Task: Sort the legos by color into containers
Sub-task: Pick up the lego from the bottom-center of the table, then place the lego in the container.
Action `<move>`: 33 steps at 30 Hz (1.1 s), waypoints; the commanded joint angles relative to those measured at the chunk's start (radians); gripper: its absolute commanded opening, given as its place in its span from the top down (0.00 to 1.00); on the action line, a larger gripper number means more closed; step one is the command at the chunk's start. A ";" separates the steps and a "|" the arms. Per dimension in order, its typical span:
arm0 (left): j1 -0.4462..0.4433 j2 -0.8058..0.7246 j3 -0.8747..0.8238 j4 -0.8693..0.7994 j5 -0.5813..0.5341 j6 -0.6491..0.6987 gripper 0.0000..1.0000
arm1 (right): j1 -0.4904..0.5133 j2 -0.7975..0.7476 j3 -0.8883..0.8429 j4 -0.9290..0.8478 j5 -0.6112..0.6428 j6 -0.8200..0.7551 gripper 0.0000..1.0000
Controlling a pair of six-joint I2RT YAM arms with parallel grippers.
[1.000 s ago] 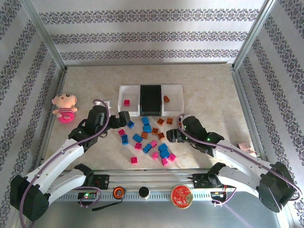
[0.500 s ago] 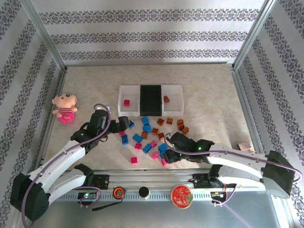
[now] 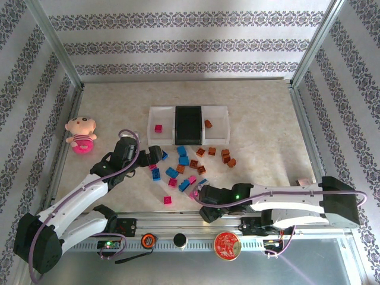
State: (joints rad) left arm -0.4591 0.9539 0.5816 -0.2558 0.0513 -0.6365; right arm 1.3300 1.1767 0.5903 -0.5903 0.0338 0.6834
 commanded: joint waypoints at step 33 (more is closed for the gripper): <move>-0.007 -0.017 -0.008 0.011 -0.011 0.000 0.00 | -0.377 -0.120 0.194 0.071 0.088 -0.272 0.76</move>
State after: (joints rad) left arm -0.4591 0.9405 0.5816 -0.2634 0.0410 -0.6361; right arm 1.0302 1.0691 0.7227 -0.5480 0.0681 0.4946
